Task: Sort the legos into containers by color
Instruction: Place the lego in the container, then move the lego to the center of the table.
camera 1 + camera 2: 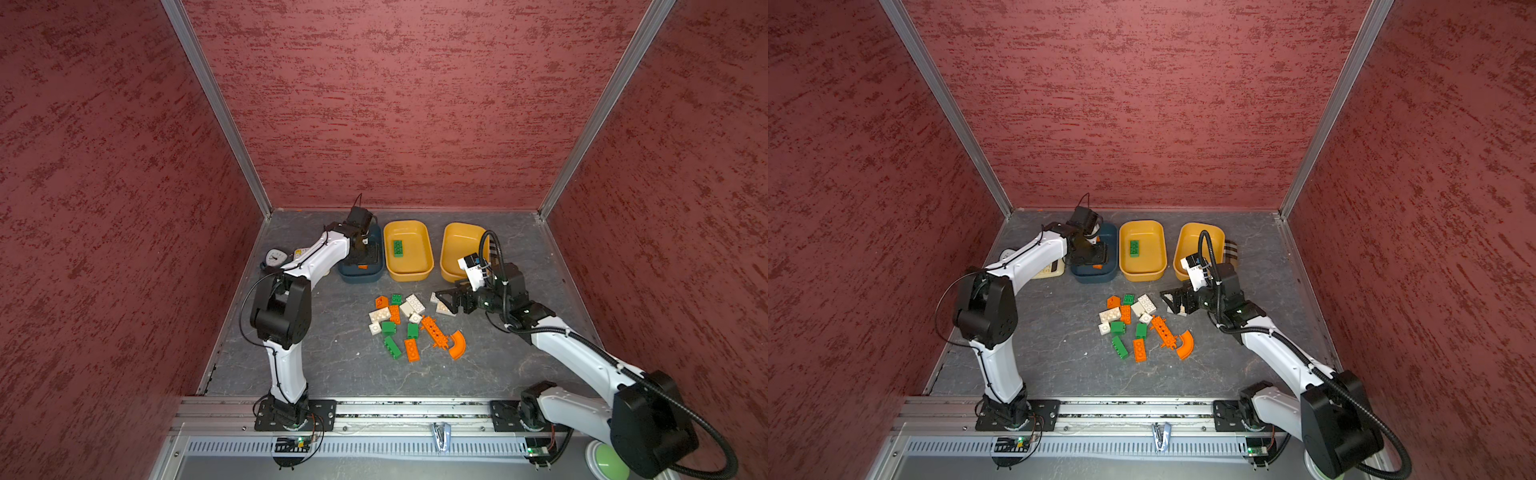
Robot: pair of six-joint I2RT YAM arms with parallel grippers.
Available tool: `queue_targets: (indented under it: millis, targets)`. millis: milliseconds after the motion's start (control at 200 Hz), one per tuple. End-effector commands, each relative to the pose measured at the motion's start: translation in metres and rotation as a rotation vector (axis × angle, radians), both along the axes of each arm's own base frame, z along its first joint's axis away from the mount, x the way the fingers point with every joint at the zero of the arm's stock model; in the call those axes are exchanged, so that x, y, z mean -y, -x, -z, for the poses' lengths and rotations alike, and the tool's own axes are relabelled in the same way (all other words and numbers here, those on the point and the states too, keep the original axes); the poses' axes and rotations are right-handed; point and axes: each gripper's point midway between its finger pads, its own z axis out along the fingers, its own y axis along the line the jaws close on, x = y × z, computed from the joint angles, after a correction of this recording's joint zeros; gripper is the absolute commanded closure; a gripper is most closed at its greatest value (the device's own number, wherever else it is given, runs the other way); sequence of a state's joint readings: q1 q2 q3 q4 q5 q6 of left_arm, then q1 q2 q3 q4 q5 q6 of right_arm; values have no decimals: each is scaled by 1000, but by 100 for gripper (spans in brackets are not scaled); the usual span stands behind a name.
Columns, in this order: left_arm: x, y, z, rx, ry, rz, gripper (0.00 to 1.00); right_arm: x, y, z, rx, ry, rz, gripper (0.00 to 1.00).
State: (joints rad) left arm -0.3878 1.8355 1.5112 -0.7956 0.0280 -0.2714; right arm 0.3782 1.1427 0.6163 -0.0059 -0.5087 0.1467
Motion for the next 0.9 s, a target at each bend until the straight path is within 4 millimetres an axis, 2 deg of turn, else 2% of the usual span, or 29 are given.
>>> queue_targets:
  millis: [0, 155, 316, 406, 521, 676, 892]
  targets:
    - [19, 29, -7, -5, 46, 44, 32, -4, -5, -15, 52, 2, -17, 1]
    - [47, 62, 3, 3, 38, 275, 29, -5, -3, -14, 50, -3, -24, 1]
    - [60, 79, 14, 27, -31, 594, 30, -4, 0, -11, 44, -7, -24, 1]
    - [58, 81, 23, 49, -91, 734, 31, -3, 1, -10, 44, -7, -19, 1]
    - [56, 79, 27, 46, -97, 833, 31, 0, 4, -11, 47, -2, -10, 1]
    - [65, 89, 41, 28, -105, 983, 31, 1, 6, -7, 38, 4, -7, 1]
    - [58, 86, 59, -14, -149, 1028, 31, 3, 7, -4, 32, 8, -1, 1]
